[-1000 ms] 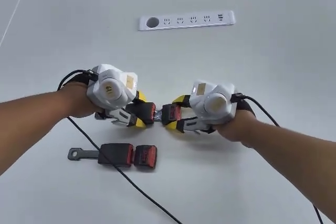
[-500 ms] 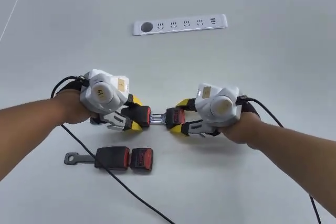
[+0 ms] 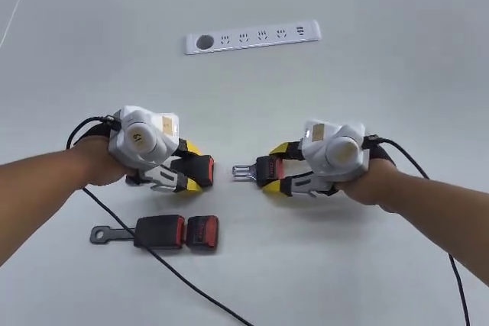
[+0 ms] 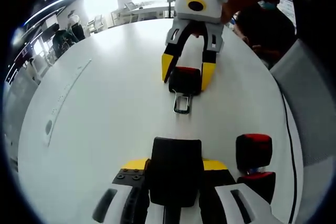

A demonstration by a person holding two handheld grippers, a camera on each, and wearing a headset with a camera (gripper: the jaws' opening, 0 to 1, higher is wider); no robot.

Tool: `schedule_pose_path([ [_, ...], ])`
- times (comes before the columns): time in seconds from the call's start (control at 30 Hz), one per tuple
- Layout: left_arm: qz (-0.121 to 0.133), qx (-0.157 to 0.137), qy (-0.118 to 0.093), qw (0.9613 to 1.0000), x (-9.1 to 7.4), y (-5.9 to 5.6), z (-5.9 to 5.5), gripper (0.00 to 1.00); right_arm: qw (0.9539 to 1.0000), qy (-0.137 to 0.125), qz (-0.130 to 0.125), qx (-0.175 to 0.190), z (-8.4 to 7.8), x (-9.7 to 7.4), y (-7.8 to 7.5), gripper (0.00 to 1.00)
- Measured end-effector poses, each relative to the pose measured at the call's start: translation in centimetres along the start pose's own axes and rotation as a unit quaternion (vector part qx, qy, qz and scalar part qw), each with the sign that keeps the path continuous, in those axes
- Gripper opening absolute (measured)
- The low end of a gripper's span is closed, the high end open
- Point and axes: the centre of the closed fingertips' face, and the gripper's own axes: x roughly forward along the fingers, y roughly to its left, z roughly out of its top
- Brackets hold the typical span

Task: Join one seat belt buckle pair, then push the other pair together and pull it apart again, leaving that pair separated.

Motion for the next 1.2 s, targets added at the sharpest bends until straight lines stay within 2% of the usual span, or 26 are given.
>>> schedule_pose_path([
  [0.3,0.003,-0.005,0.001,1.0,-0.1,-0.1,0.1,0.37,0.9999,-0.007,-0.007,0.004,-0.7,-2.0,-0.3,0.37],
  [0.93,0.003,-0.008,0.006,0.9999,-0.1,0.0,0.2,0.37,0.9997,-0.002,-0.015,0.017,-3.5,-6.7,-0.7,0.37],
  [1.2,0.003,-0.011,0.006,0.9999,-0.2,-0.1,0.2,0.37,0.9995,0.005,-0.022,0.022,-4.7,-7.3,-1.2,0.37],
])
